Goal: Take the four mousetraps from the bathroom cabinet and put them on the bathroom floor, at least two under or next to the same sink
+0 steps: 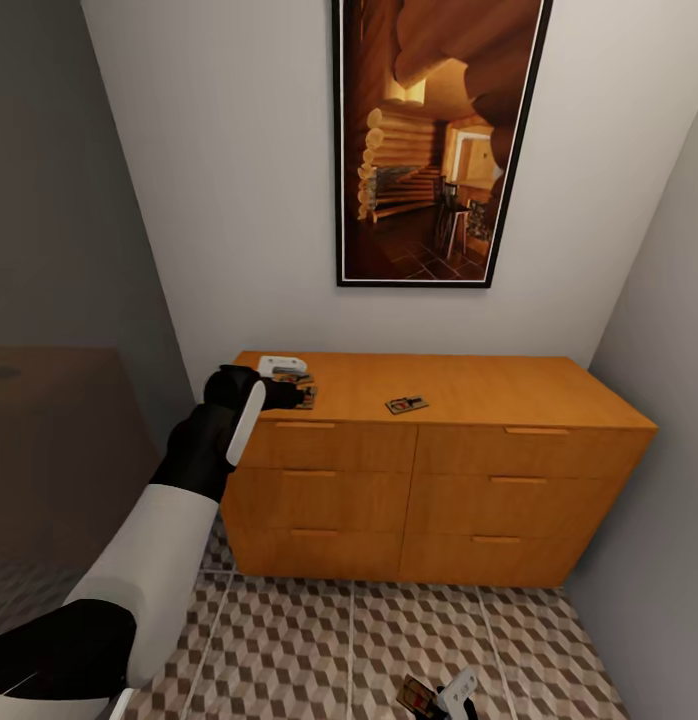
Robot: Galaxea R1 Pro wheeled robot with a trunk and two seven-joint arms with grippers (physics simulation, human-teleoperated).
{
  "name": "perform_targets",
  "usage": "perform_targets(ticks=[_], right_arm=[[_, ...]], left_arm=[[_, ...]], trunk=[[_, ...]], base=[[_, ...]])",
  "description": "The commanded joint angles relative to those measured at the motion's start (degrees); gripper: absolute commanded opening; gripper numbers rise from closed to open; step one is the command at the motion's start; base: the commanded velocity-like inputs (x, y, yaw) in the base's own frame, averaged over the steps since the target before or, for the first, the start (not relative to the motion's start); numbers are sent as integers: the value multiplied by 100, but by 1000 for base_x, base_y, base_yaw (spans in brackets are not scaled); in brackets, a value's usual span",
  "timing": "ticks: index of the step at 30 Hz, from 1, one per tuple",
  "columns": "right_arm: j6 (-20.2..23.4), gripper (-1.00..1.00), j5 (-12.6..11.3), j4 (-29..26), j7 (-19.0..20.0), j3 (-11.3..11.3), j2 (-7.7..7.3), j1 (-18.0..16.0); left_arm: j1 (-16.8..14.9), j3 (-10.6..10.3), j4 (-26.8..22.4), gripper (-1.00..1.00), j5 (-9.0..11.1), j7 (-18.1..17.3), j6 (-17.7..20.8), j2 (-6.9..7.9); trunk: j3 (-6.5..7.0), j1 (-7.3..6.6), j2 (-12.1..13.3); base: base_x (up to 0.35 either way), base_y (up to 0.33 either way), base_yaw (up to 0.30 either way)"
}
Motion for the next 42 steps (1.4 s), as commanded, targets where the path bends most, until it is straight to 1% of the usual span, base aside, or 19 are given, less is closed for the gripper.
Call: perform_targets(ticks=[1, 4, 6, 11, 31, 42], right_arm=[[-11, -100, 24, 1, 17, -38, -1, -3], [-10, -100, 24, 1, 14, -38, -1, -3], [-10, -100, 24, 1, 13, -38, -1, -3], [-13, -100, 24, 1, 12, -38, -1, -3], [-11, -100, 24, 1, 10, -38, -1, -3], [-15, -100, 24, 1, 9, -38, -1, -3]], left_arm=[[-4, -12, -4, 100, 46, 51, 20, -3], [-5, -37, 1, 100, 47, 52, 20, -29], [-3, -97, 9, 100, 48, 50, 21, -43], [-3, -151, 55, 100, 48, 50, 21, -51], [-4, -166, 166, 100, 56, 48, 21, -45], [-2, -166, 232, 100, 73, 48, 21, -45]], trunk=[[-6, 0, -3], [-6, 0, -3], [-6, 0, -3], [-6, 0, -3], [-6, 0, -3], [-6, 0, -3]], base=[[71, 0, 0], [79, 0, 0], [89, 0, 0], [89, 0, 0], [15, 0, 0], [164, 0, 0]])
